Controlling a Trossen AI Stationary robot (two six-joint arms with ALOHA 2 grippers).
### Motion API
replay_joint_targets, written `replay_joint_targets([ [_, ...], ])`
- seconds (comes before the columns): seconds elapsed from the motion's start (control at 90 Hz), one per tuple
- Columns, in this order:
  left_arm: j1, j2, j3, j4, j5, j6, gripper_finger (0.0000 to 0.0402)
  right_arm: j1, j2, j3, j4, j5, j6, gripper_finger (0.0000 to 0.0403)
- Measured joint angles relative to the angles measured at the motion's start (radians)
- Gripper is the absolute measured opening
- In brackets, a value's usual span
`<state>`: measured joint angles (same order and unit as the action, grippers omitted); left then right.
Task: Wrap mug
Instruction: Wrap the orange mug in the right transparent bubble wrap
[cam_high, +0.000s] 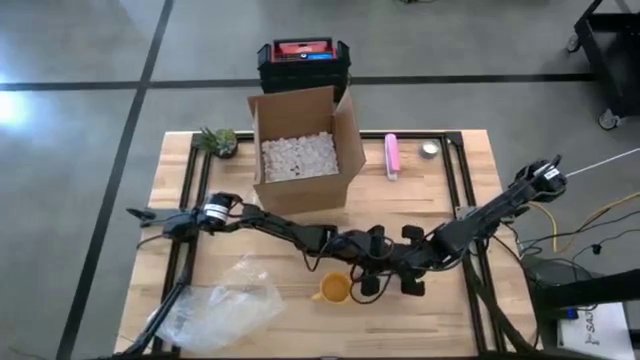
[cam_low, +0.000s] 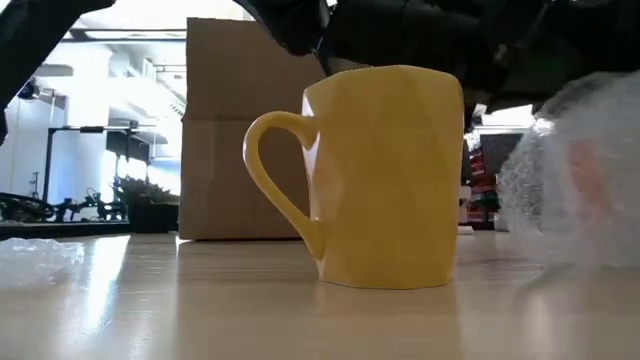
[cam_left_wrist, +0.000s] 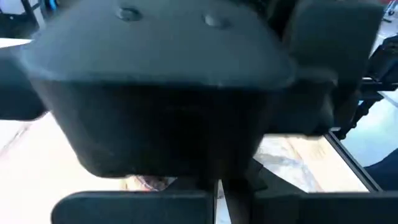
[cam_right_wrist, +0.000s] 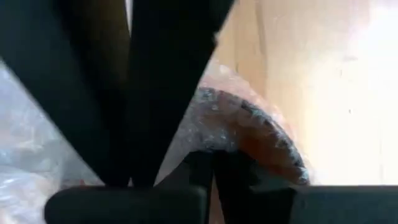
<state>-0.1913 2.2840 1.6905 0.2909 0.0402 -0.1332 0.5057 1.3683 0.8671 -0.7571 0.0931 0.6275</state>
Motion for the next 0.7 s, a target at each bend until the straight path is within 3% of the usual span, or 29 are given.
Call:
replay_joint_targets([
  [0.456, 0.002, 0.025, 0.002, 0.005, 0.002, -0.01, 0.0, 0.004, -0.134, 0.214, -0.318, 0.047, 0.013, 0.0],
  [0.578, 0.002, 0.025, 0.002, 0.005, -0.001, -0.01, 0.0, 0.007, -0.181, 0.179, -0.462, 0.129, 0.128, 0.0],
  [0.7, 0.002, 0.025, 0.002, 0.004, -0.002, -0.011, 0.0, 0.009, -0.225, 0.057, -0.488, 0.125, 0.23, 0.0],
])
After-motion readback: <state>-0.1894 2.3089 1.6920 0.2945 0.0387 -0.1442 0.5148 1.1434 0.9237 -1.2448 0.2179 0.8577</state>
